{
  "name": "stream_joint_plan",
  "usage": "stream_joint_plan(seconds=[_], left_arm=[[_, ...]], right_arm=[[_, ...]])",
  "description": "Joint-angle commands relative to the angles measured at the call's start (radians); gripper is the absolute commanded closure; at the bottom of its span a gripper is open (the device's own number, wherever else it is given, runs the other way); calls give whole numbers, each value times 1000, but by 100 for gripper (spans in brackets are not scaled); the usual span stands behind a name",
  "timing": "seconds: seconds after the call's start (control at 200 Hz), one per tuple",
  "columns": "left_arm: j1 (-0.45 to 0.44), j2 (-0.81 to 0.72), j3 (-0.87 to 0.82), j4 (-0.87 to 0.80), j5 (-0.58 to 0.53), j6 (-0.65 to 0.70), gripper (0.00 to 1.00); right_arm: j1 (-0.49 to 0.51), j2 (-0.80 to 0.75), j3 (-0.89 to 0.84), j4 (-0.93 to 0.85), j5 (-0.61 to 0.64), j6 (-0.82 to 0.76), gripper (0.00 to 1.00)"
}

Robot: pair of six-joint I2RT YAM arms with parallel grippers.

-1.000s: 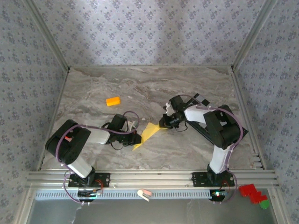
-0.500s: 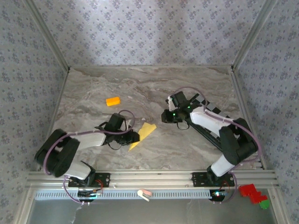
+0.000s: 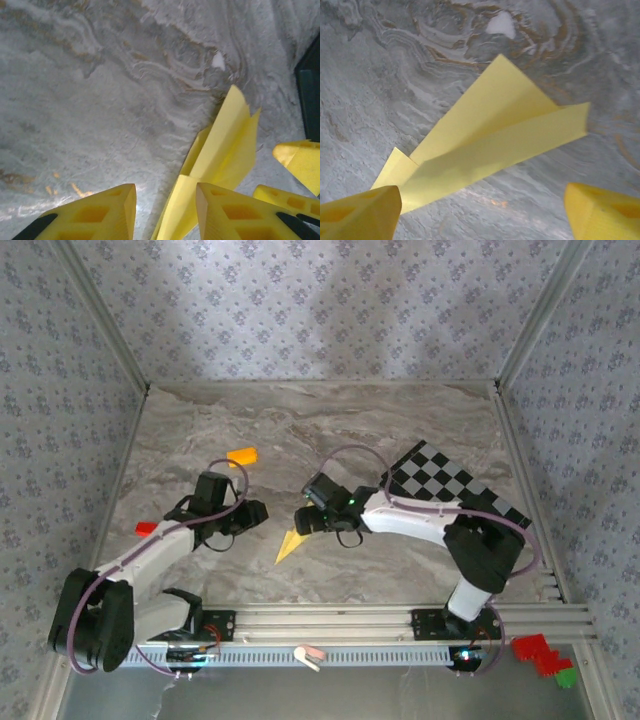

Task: Fold a paper plane with a square sheet of paper (pick it up from the middle)
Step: Move a paper plane to the center of the table.

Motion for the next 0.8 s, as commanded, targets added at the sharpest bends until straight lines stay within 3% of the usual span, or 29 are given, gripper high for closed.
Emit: stream_joint_plan(seconds=[0.0, 0.14, 0.33, 0.595, 0.795], left_arm=[[2, 9, -23, -22, 12, 28, 63], [2, 25, -33, -13, 38, 40, 63], [0, 35, -32, -24, 61, 71, 58], [-14, 33, -20, -45, 72, 94, 53], [-104, 40, 9, -22, 92, 104, 51]], right_arm=[[20, 62, 63, -29, 104, 99, 7], [41, 106, 107, -106, 174, 131, 7], [40, 88, 73, -127, 167, 161, 10], [32, 12, -54, -36, 126, 216, 15], [22, -54, -154, 63, 83, 247, 17]])
